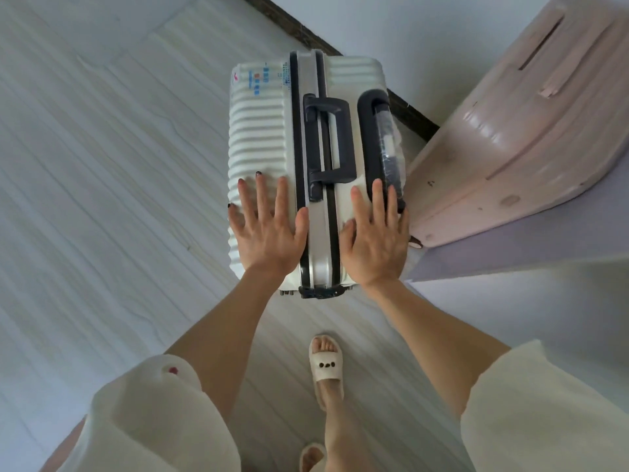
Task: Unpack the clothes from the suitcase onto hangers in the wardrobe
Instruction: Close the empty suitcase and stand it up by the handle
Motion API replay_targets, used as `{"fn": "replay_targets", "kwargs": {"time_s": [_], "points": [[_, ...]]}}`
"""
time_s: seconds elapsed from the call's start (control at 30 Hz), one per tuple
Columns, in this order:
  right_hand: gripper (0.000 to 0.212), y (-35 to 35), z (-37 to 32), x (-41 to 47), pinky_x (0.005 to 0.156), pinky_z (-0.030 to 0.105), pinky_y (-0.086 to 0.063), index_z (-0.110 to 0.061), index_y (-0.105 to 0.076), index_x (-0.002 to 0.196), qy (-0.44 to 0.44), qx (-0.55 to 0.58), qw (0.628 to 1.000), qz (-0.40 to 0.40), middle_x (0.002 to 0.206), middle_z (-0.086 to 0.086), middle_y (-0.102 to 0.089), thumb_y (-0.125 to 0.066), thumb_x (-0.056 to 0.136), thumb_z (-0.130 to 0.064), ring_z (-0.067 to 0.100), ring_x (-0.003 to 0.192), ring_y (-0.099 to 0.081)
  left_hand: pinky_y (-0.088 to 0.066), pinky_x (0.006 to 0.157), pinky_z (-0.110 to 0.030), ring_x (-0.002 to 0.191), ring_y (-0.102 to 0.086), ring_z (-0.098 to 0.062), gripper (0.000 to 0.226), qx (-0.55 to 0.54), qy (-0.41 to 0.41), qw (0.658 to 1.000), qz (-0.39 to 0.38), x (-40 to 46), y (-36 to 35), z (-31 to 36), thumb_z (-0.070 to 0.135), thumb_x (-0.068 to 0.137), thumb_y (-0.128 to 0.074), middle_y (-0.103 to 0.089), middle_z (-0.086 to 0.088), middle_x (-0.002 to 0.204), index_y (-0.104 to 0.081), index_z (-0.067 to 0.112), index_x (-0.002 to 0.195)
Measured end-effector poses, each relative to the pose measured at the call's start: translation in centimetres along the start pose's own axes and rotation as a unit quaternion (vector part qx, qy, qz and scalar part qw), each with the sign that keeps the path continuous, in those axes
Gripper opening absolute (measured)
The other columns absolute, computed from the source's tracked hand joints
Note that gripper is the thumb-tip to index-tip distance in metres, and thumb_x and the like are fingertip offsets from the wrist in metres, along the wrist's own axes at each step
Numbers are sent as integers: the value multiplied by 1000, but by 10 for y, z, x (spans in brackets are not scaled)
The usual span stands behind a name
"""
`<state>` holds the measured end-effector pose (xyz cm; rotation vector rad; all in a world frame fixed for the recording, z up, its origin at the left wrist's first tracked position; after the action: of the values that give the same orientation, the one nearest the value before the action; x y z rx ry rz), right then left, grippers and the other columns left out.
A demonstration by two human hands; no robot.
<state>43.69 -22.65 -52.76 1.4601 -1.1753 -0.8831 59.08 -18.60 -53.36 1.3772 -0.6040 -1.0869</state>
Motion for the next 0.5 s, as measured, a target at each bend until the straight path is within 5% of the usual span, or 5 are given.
{"fn": "replay_targets", "kwargs": {"time_s": [0.5], "points": [[50, -6, 23, 179, 104, 57, -36, -20, -47, 134, -108, 1, 991, 76, 143, 13, -44, -32, 88, -27, 33, 134, -39, 4, 116, -50, 142, 21, -28, 62, 49, -100, 994, -20, 200, 40, 73, 54, 93, -8, 18, -2, 156, 13, 31, 146]]}}
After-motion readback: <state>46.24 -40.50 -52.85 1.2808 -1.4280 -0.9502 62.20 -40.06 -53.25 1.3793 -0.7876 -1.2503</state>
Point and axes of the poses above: each hand's wrist, its own x-axis towards the middle knuckle, its own y-axis out of the back of the hand, z = x × y, the point moved 6 cm from there along x, towards the middle knuckle
